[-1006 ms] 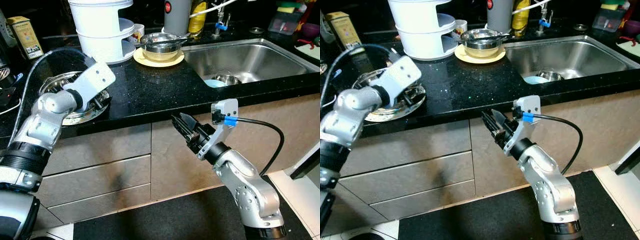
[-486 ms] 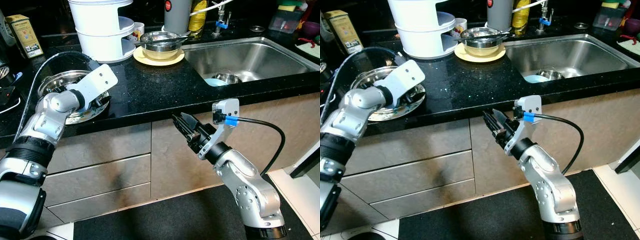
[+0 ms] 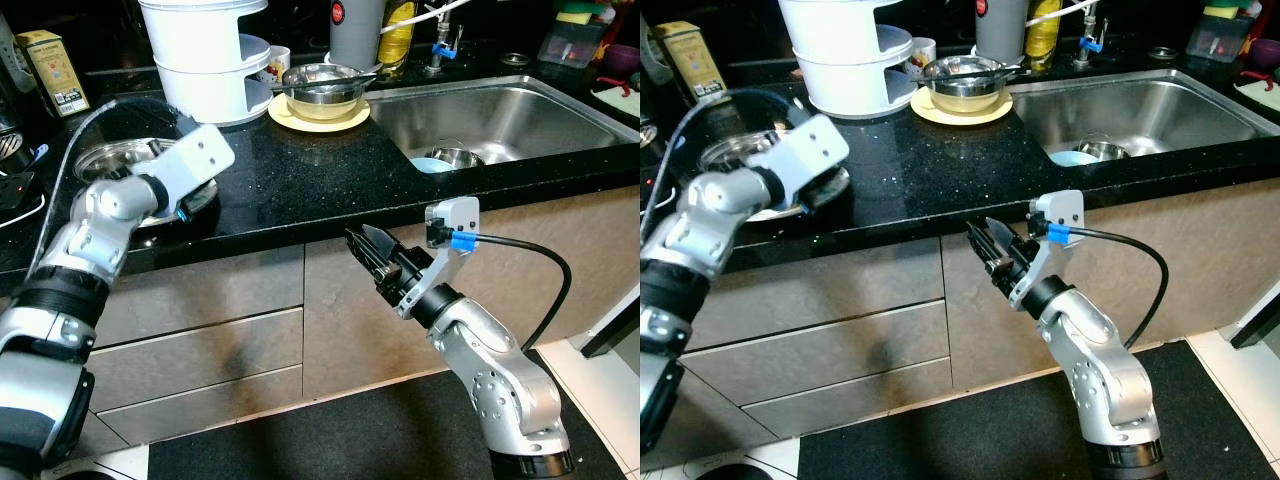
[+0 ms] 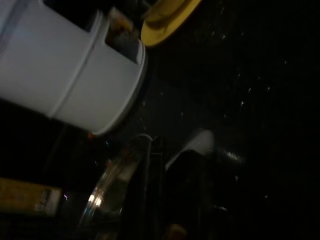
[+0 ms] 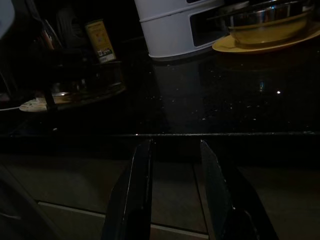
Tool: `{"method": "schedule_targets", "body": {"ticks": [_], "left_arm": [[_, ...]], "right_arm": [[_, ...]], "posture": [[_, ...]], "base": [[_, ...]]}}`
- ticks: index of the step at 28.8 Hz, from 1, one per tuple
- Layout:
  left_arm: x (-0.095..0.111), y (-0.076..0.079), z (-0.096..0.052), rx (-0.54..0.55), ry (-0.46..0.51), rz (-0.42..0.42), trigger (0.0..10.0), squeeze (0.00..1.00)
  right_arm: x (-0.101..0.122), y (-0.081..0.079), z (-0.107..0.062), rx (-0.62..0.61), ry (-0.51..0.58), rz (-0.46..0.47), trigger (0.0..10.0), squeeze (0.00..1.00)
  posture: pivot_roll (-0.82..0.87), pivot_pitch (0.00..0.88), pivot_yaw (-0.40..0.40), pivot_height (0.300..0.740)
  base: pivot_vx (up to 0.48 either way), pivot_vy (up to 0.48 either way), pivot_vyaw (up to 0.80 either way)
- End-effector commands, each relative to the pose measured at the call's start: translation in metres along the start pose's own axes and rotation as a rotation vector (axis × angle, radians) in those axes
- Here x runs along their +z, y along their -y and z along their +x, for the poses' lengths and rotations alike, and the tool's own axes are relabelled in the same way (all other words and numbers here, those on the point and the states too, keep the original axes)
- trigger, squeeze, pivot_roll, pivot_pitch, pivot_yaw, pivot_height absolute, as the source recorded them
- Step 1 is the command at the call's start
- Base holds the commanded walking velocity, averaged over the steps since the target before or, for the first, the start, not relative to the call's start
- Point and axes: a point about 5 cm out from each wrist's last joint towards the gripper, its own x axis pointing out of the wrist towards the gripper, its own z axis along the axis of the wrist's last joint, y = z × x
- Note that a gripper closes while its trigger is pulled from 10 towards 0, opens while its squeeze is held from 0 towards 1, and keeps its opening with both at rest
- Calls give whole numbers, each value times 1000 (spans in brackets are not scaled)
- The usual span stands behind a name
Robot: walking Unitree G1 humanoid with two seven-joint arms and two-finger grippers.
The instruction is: Kitchen organization
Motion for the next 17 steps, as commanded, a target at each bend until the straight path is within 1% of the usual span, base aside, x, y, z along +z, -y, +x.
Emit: {"method": "schedule_targets", "body": {"ticks": [1,5,11,17], "left_arm": [[-8,9,1,-46,-33,-30,0,0],[-8,9,1,-51,-29,-25,0,0],[-8,16,1,-63,-24,-32,0,0],[-9,16,1,-59,-24,-33,0,0]], "right_arm": [[1,2,-1,-9,5,0,10000,0],[1,2,-1,-10,5,-1,10000,0],[0,3,-1,-12,3,0,10000,0],[0,3,-1,-10,3,0,10000,0]], "posture": [[-51,139,16,740],[-51,139,16,740],[-51,137,19,740],[-50,136,17,740]], "base": [[0,0,0],[0,0,0],[0,0,0],[0,0,0]]}}
